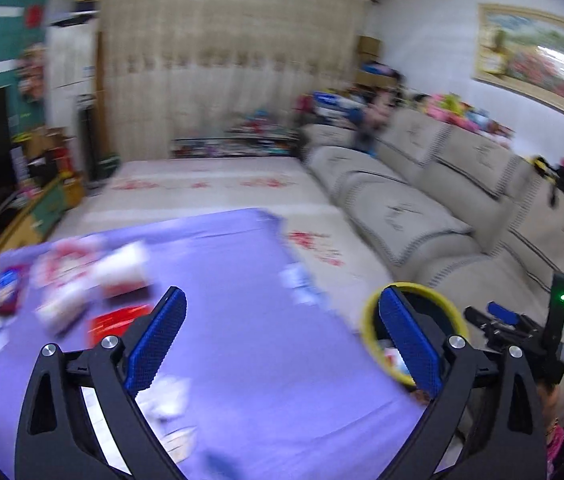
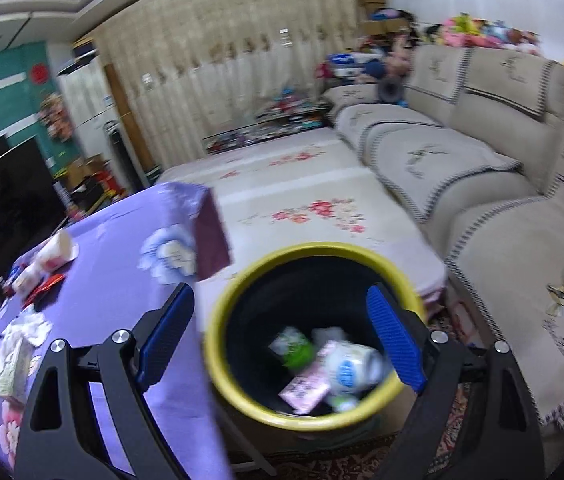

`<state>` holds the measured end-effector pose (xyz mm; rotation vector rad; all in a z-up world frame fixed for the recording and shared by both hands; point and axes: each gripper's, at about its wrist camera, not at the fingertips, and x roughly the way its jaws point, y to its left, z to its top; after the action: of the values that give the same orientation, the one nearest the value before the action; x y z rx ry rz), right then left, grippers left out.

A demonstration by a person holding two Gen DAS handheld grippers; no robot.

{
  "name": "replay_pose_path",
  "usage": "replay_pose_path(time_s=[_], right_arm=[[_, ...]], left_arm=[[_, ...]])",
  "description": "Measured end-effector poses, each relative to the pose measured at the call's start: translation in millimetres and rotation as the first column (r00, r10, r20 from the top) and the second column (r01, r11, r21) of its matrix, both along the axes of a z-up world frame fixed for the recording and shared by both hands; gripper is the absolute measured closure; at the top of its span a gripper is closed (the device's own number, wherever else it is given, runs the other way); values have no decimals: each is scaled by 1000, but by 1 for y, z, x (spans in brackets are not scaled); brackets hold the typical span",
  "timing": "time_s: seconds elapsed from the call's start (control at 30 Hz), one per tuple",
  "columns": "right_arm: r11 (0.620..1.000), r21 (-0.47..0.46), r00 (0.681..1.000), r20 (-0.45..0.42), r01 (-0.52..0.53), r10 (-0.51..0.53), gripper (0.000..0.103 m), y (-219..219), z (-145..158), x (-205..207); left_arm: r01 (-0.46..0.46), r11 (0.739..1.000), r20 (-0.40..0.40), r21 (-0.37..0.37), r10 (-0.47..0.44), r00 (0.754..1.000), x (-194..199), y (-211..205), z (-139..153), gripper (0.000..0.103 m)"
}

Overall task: Collect trash
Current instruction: 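Move the right gripper to the white tissue and pinch it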

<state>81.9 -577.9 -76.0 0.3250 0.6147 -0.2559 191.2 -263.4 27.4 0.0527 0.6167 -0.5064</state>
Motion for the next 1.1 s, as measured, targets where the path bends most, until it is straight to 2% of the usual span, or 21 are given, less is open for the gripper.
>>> replay_pose_path(time_s=[0.13,0.2,0.33,0.47,0.6,0.67,0.7,0.8,0.9,1.1], right_arm=[[995,7,995,10,-104,104,20,44,4,19],[988,8,988,14,-154,154,20,70,6,27],[961,-7,961,14,-277,277,20,136,9,42],[926,-16,926,17,-378,378,20,196,14,54],[873,-25,872,25,-488,488,20,253,20,64],[825,-41,825,23,-564,565,20,285,22,71],[811,-45,811,17,-583,584,22,293,22,72],[737,-66,739,-3,-672,673,29,331,19,81],[683,-82,688,-87,-725,720,41,364,4,95],[648,-76,649,-189,-757,736,55,389,-23,115]], left_arm=[[-138,990,5,20,138,990,-14,71,0,7],[-211,977,18,27,210,977,-23,110,2,7],[-290,957,47,23,289,956,-42,170,3,7],[-323,946,69,23,320,945,-57,207,3,7],[-358,932,106,52,351,930,-72,227,4,7],[-373,927,109,46,367,924,-79,242,4,7],[-378,925,105,40,372,922,-82,247,4,7],[-392,920,92,29,388,917,-85,262,1,7],[-398,917,85,22,395,915,-87,270,-2,7],[-399,917,57,3,398,915,-83,274,-11,7]])
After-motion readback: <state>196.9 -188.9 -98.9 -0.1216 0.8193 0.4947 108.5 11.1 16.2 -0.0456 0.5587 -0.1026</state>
